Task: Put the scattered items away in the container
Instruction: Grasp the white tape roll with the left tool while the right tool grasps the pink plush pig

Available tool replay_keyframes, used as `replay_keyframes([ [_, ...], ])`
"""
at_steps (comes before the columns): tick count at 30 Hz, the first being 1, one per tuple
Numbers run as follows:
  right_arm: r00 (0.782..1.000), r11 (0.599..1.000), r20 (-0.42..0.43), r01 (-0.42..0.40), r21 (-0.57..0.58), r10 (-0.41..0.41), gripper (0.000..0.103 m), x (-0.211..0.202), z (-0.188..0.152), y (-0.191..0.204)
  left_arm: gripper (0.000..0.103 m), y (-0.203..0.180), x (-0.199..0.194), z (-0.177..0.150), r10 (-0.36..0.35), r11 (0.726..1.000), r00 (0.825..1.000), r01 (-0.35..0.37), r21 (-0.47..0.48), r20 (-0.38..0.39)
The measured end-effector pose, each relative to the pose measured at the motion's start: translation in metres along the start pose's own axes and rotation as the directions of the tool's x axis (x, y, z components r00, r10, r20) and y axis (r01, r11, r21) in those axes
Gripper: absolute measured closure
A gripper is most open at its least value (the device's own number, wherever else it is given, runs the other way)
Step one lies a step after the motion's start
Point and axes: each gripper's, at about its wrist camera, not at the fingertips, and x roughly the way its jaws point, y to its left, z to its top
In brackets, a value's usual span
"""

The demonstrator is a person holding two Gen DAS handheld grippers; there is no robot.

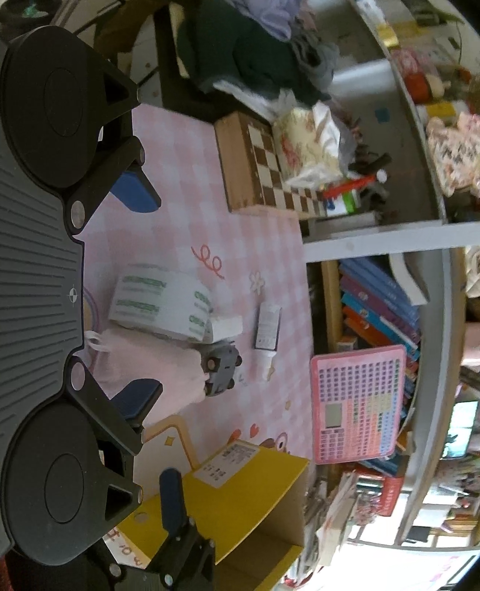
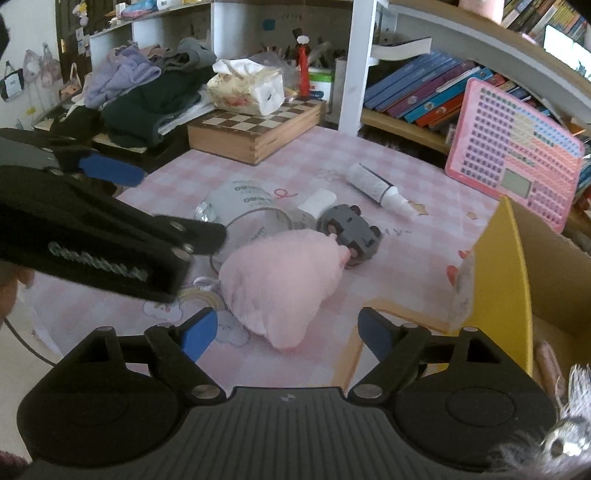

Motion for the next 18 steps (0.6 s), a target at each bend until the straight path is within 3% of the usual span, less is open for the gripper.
replay_keyframes([
  [11, 0.998, 0.997, -0.033, -0.053, 0.057, 0.055, 0.014, 0.049, 0.023, -0.009, 0.009, 0.006, 0.054, 0.019, -0.097, 0.995, 0.992, 0.097, -0.010, -0.082],
  [14, 0.996, 0.994, -0.038, -0.072, 0.084, 0.076, 0.015, 0.058, 0.027, -0.011, 0.023, 0.010, 0.060, 0.021, -0.127, 0.992, 0.988, 0.124, -0.038, -0.089],
  [17, 0.996, 0.993, -0.029, -0.087, 0.084, 0.089, 0.024, 0.057, 0.027, -0.014, 0.057, 0.016, 0.063, 0.023, -0.143, 0.988, 0.985, 0.136, -0.072, -0.098],
  [18, 0.995, 0.993, -0.031, -0.088, 0.083, 0.091, 0.027, 0.056, 0.027, -0.015, 0.057, 0.017, 0.064, 0.023, -0.141, 0.988, 0.984, 0.134, -0.071, -0.104],
])
